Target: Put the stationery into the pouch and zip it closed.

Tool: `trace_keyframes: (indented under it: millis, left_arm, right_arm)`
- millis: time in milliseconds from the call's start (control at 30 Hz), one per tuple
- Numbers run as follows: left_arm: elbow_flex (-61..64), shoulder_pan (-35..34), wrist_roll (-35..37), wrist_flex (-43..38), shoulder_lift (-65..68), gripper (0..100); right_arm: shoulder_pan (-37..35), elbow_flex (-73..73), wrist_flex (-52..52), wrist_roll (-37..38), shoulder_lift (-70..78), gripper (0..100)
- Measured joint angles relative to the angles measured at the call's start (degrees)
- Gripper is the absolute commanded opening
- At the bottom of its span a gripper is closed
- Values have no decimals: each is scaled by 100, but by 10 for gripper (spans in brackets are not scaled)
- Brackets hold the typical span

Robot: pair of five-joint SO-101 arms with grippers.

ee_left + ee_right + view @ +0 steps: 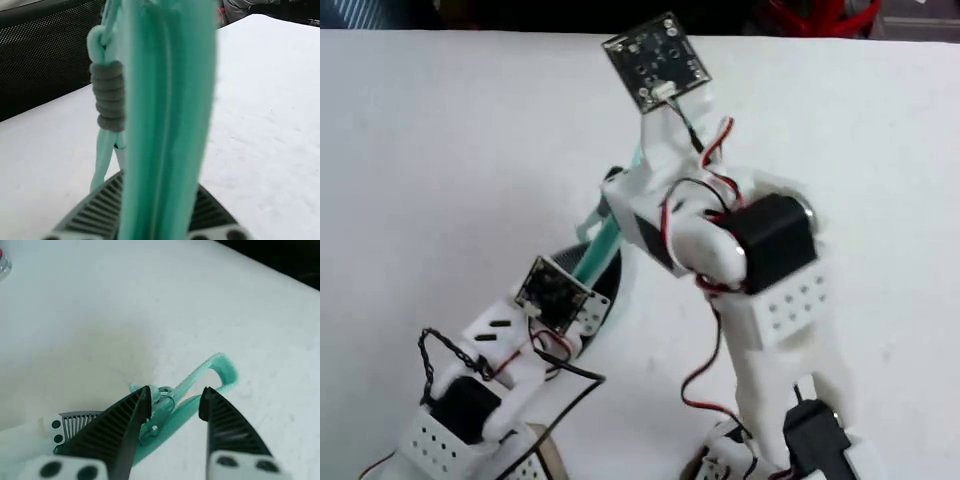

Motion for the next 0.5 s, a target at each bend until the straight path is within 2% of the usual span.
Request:
trace_keyframes:
  millis: [200,500]
  left_arm:
    - [0,0,0,0,0,23]
    - [0,0,0,0,0,23]
  right_arm:
    - [-97,334,-53,0,-9,15]
    - [-132,352,-35,229,-79,18]
